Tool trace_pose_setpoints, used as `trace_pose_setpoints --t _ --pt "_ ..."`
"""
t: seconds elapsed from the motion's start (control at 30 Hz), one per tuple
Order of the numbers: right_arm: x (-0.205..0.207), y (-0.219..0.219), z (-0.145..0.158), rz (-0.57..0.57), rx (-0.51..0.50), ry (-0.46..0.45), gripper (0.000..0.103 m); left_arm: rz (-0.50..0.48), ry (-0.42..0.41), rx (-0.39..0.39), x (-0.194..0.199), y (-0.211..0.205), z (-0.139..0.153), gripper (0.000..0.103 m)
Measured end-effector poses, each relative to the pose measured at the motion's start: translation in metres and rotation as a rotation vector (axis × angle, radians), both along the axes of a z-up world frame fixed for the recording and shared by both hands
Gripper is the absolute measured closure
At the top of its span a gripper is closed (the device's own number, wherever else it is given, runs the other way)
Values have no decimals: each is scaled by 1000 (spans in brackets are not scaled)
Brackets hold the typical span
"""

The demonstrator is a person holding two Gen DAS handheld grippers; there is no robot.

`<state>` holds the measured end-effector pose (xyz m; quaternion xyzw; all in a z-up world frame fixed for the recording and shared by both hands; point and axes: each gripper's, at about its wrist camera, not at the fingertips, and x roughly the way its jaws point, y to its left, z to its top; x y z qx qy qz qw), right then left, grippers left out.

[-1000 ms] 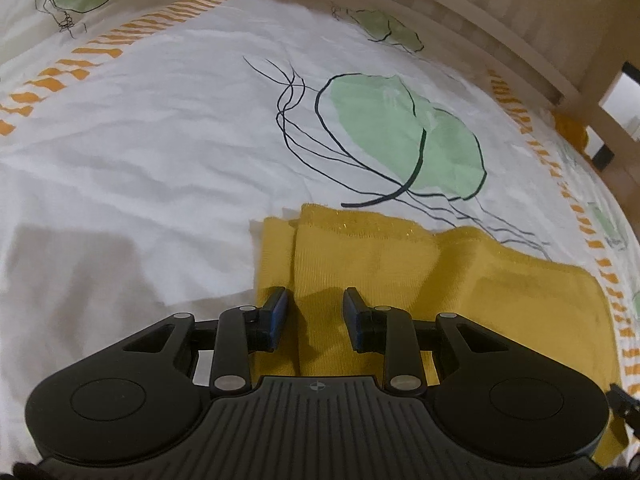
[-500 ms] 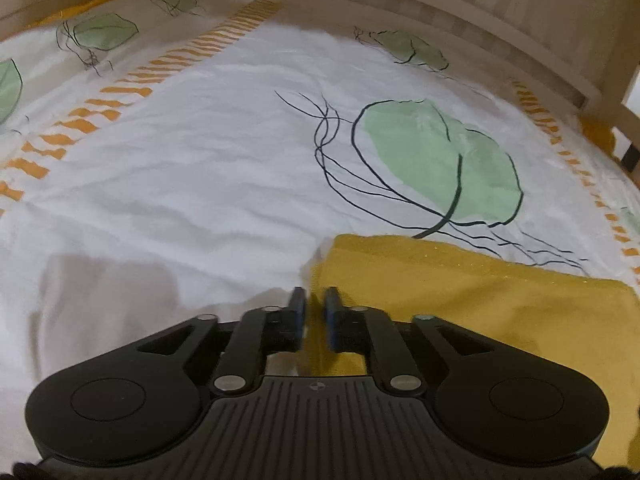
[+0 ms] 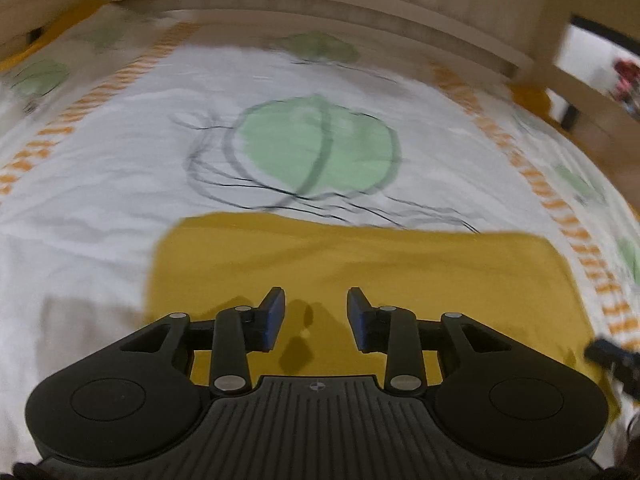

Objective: Fold small clothes

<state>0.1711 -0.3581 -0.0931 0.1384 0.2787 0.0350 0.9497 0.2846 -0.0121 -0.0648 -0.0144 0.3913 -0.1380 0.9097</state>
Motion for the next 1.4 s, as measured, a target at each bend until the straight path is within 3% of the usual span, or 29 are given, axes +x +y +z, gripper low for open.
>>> trace_pose_setpoints --t 0.1,0.23,0.37,0.5,0.6,0.9,1.4 --pt "0 -14 2 -60 40 -6 45 -32 10 35 0 -22 -10 70" --pt "9 -31 -6 -91 127 56 43 -14 102 33 7 -36 -32 70" --pt "18 -43 -18 -89 233 113 42 -11 92 57 5 -40 -42 66" --pt "22 -52 -31 -68 303 130 41 -15 107 2 8 -31 -49 65" --pt "20 -51 -35 -57 305 102 41 -17 115 -21 8 -27 -51 65" --pt "17 -45 -42 -41 265 45 41 5 90 53 5 -42 -53 64" --pt "23 -40 -45 -30 234 34 41 2 76 -2 3 -32 -56 64"
